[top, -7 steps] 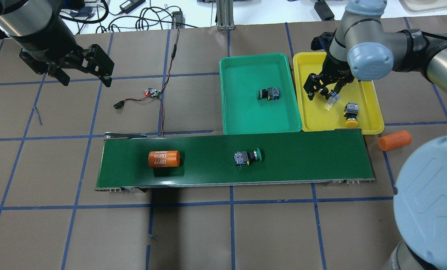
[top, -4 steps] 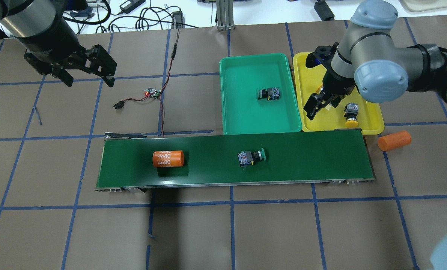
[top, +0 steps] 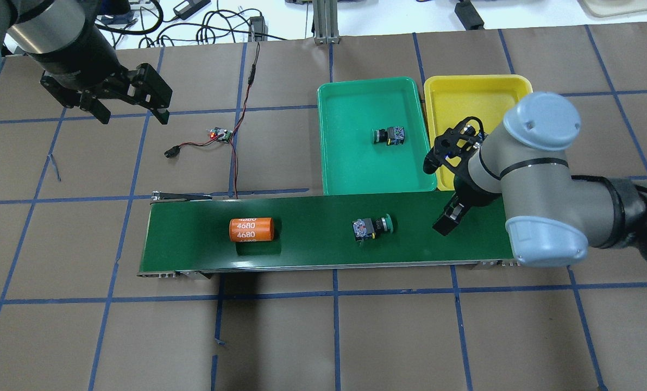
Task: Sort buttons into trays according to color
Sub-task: 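Move the right gripper back down to the green button at the belt end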
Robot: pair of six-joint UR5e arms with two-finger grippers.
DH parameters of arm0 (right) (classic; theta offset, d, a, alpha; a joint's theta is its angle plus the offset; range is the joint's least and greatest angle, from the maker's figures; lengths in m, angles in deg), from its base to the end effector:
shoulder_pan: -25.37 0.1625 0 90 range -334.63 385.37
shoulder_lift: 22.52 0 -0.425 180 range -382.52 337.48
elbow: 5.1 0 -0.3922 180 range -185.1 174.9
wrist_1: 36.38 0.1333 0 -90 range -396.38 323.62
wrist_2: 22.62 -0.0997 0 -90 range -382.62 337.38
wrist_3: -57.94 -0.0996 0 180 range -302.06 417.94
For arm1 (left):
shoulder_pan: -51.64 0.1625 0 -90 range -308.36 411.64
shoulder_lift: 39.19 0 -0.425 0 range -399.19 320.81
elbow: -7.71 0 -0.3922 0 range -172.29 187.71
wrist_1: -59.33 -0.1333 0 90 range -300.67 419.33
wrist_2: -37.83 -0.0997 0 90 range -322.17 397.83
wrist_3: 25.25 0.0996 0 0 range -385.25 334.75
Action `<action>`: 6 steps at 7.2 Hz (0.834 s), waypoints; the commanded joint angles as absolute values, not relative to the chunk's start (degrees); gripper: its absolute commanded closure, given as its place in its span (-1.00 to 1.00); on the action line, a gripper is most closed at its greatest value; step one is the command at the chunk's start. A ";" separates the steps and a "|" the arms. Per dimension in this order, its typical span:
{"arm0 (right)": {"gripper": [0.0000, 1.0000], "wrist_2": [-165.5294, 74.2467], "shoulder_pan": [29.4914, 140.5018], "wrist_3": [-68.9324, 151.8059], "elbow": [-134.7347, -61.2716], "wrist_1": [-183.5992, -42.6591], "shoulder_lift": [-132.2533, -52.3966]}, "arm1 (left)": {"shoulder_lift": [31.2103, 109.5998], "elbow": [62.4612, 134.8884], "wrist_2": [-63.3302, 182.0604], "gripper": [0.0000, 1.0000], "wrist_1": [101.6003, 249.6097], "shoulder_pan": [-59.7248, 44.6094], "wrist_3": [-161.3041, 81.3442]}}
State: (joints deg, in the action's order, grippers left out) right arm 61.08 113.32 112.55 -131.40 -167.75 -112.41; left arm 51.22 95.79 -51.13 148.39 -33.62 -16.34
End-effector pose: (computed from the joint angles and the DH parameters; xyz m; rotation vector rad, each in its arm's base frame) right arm 0.1290 -0.4292 0.2647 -1.3701 2.7580 -0.1978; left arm -0.0934 -0.5084 0.5026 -0.1144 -3.1258 0.0698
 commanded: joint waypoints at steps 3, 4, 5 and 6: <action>-1.00 61.22 115.44 131.32 -134.03 -172.96 -112.52 | 51.34 95.77 -51.11 -1.00 148.18 -33.62 -16.46; -1.00 61.49 116.93 131.24 -133.94 -172.96 -111.56 | 51.34 95.77 -51.11 -1.00 148.18 -33.62 -16.46; -1.00 63.84 118.95 132.20 -133.77 -175.23 -110.51 | 51.34 95.77 -51.11 -1.00 148.18 -33.62 -16.46; -1.00 65.52 120.97 132.21 -133.59 -177.42 -109.02 | 51.34 95.77 -51.11 -1.00 148.18 -33.62 -16.46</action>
State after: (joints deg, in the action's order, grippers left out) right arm 63.43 118.55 131.77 -133.79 -175.01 -110.62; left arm 51.34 95.77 -51.11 148.19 -33.62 -16.46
